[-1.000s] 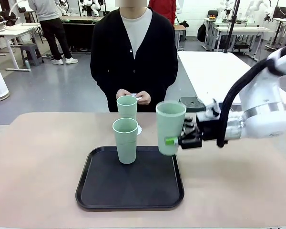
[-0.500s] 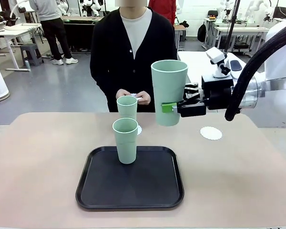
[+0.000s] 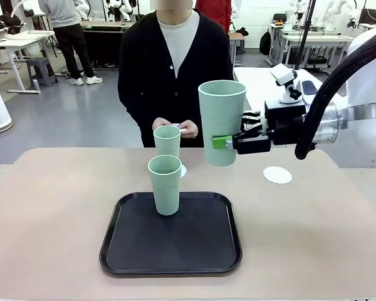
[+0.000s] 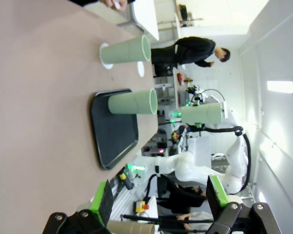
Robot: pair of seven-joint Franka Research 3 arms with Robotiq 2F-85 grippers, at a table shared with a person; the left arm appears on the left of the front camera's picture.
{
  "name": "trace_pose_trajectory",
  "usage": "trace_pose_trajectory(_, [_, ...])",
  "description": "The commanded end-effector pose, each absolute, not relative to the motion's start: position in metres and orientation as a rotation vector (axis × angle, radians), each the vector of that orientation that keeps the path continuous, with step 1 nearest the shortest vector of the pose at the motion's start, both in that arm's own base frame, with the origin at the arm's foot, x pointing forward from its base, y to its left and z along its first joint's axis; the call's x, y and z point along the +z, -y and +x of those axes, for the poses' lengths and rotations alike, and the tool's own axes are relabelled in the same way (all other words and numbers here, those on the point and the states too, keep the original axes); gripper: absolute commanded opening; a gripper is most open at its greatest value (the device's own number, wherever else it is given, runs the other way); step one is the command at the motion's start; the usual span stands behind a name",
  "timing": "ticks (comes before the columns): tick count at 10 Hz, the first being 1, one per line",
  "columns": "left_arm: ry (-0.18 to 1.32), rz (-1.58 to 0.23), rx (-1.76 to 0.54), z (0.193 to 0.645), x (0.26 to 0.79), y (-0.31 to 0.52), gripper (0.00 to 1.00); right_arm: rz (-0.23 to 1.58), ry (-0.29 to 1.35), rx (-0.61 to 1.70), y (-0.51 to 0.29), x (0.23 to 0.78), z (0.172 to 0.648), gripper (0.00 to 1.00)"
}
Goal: Place coasters on the table and set cups on them.
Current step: Take one Reusable plastic cup from the Flat Tray and place it on a coaster set by the human.
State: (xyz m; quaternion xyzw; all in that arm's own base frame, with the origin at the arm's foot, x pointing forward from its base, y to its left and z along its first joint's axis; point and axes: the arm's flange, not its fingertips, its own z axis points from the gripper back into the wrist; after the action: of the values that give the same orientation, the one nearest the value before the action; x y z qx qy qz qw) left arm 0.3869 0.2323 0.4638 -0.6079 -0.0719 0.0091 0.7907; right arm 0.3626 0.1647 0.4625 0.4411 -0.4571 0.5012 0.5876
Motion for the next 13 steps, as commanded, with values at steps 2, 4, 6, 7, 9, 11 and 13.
trace_pose_trajectory(2, [0.164,-1.315,0.021,0.387,0.466,-0.233,1.0,1.024,1.018,1.119,-0.073,0.488,0.45,0.82])
trace_pose_trajectory(4, [0.164,-1.315,0.021,0.387,0.466,-0.233,1.0,1.062,0.944,1.145,-0.016,0.497,0.485,0.82])
trace_pose_trajectory(6, [0.164,-1.315,0.021,0.387,0.466,-0.233,1.0,1.082,0.945,1.113,0.03,0.5,0.514,0.82])
trace_pose_trajectory(7, [0.164,-1.315,0.021,0.387,0.466,-0.233,1.0,1.058,0.986,1.055,0.047,0.5,0.525,0.82])
trace_pose_trajectory(9, [0.164,-1.315,0.021,0.387,0.466,-0.233,1.0,1.058,1.019,1.031,0.055,0.499,0.529,0.82])
trace_pose_trajectory(11, [0.164,-1.315,0.021,0.387,0.466,-0.233,1.0,1.031,0.984,1.085,0.055,0.493,0.522,0.82])
trace_pose_trajectory(13, [0.164,-1.315,0.021,0.387,0.466,-0.233,1.0,1.031,0.984,1.085,0.055,0.493,0.522,0.82])
